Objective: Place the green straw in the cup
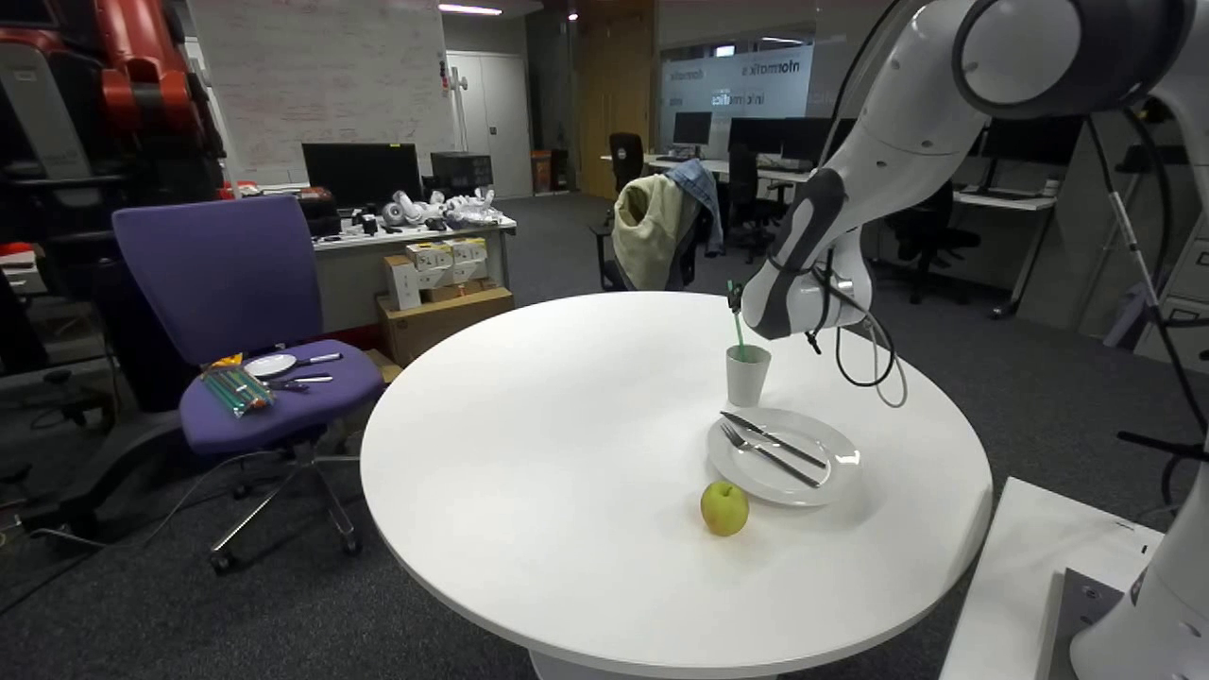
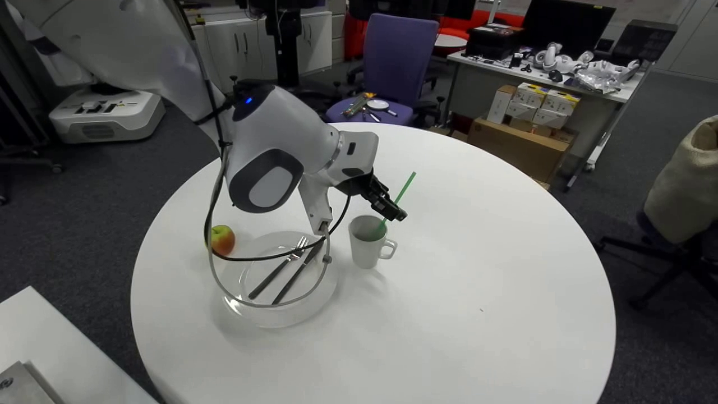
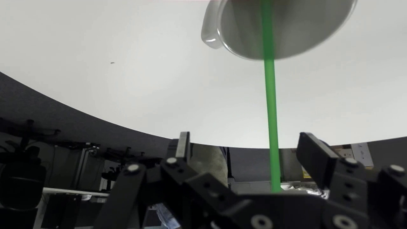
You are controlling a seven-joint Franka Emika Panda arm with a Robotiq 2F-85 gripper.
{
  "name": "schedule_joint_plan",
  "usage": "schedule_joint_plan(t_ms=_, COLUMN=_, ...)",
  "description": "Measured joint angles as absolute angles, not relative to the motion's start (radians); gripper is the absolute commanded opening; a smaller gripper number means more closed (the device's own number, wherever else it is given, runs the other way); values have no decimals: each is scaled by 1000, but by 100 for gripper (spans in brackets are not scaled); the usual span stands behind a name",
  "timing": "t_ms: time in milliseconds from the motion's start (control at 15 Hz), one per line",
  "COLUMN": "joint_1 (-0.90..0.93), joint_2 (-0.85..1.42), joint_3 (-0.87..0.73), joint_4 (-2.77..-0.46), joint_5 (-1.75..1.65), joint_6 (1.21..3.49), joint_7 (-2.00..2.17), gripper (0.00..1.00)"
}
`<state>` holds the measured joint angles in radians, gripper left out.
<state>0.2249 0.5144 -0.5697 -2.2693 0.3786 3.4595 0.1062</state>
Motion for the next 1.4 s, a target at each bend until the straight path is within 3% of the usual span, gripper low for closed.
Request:
schedule_joint_plan(t_ms=467, joint_1=208, joint_2=258, joint_3=-571, joint_4=-2395, joint_5=284, joint_6=3331, joint_7=100, gripper=100)
schedule_joint_plan(t_ms=733, joint_1=223, joint_2=136, joint_3=-652, joint_4=-2416, joint_5=213, joint_6=2994, joint_7=67, gripper=100)
schedule_joint_plan(t_ms=1067, joint_1=225, joint_2=81, joint_3=-763, joint_4=-2405, joint_5=-123, joint_6=2604, joint_7=161, gripper=100)
schedule_joint_plan(t_ms=1400, joint_1=54, joint_2=9, joint_3=-563, joint_4=-2366, joint_5=-342, joint_6=2230, joint_7=164, gripper=100)
